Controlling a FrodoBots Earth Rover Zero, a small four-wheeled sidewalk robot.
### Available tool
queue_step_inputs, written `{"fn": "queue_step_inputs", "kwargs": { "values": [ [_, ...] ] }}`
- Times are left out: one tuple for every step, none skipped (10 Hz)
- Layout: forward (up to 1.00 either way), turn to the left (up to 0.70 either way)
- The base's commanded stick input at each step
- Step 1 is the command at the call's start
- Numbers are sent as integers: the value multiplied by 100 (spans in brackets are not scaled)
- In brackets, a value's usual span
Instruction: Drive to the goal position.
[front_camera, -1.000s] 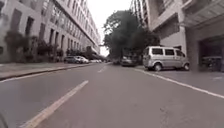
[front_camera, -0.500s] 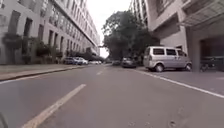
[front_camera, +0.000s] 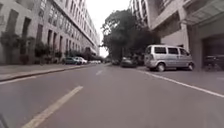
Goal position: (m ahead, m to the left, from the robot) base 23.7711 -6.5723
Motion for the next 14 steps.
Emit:
{"fn": "queue_step_inputs", "kwargs": {
  "values": [
    [70,-2],
    [70,-10],
    [70,-8],
    [70,-1],
    [70,0],
    [70,0],
    [70,0],
    [70,0],
    [70,0],
    [70,0],
    [70,0],
    [70,0],
    [70,0],
    [70,0]
  ]
}}
